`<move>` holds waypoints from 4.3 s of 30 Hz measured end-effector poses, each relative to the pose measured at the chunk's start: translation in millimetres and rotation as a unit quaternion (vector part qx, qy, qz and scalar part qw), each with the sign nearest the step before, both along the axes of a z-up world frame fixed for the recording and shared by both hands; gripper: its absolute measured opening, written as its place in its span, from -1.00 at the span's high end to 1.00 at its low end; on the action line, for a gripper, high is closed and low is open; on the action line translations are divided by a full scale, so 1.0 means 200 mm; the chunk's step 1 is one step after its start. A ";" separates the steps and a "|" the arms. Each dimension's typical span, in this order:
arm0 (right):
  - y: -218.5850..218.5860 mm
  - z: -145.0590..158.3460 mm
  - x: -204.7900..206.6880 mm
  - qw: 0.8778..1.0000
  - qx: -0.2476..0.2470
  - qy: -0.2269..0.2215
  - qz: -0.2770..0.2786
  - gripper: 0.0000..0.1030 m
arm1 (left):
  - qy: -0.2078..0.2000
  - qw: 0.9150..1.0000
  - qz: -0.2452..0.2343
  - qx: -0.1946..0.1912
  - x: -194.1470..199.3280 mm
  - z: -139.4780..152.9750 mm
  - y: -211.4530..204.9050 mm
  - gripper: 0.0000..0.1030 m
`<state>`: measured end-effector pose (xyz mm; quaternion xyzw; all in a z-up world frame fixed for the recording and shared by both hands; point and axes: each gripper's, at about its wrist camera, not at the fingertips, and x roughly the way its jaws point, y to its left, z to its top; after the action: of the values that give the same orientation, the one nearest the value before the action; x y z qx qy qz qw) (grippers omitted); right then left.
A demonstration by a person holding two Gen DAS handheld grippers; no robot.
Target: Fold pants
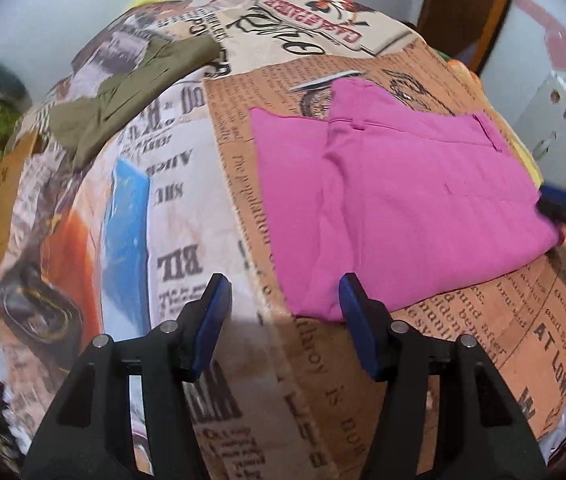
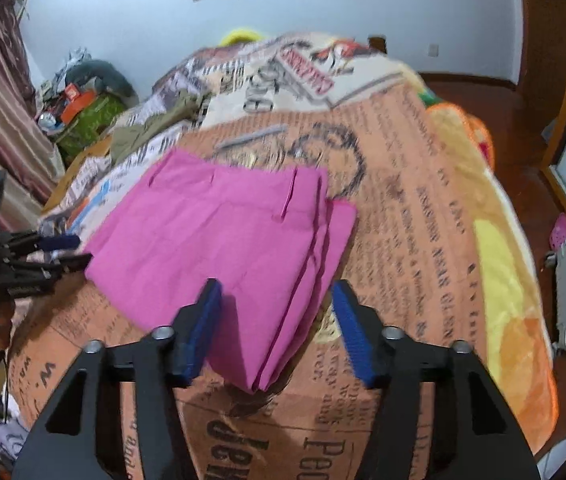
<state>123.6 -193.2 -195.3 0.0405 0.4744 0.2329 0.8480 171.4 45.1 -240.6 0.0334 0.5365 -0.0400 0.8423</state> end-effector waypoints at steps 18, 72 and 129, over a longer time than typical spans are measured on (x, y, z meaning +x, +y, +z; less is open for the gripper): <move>-0.06 -0.03 0.15 1.000 -0.017 -0.001 -0.020 0.25 | -0.044 0.999 -0.011 -0.003 0.16 0.21 0.01 -0.11; 0.19 0.11 0.34 0.998 0.008 -0.034 0.049 0.19 | -0.060 0.997 -0.045 0.002 0.44 0.13 -0.26 0.52; -0.04 -0.18 0.23 0.996 0.046 0.067 -0.036 -0.27 | 0.020 0.992 0.026 -0.126 0.36 -0.05 0.08 -0.35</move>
<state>168.9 -201.5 -230.5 0.1121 0.5174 0.2208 0.8191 243.4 60.7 -251.6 -0.0874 0.5447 -0.0863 0.8296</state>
